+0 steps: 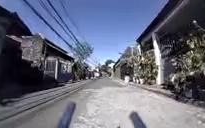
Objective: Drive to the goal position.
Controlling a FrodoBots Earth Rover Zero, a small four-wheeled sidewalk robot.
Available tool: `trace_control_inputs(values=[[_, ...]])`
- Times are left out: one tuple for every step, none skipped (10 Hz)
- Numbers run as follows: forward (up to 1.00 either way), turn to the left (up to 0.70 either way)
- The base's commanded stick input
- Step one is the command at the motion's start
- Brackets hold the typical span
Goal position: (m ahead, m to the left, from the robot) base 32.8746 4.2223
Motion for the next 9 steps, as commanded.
trace_control_inputs(values=[[1.00, -0.40], [1.00, -0.40], [1.00, -0.40], [1.00, -0.40], [1.00, -0.40], [1.00, -0.40], [1.00, 0.04], [1.00, 0.15], [1.00, 0.01]])
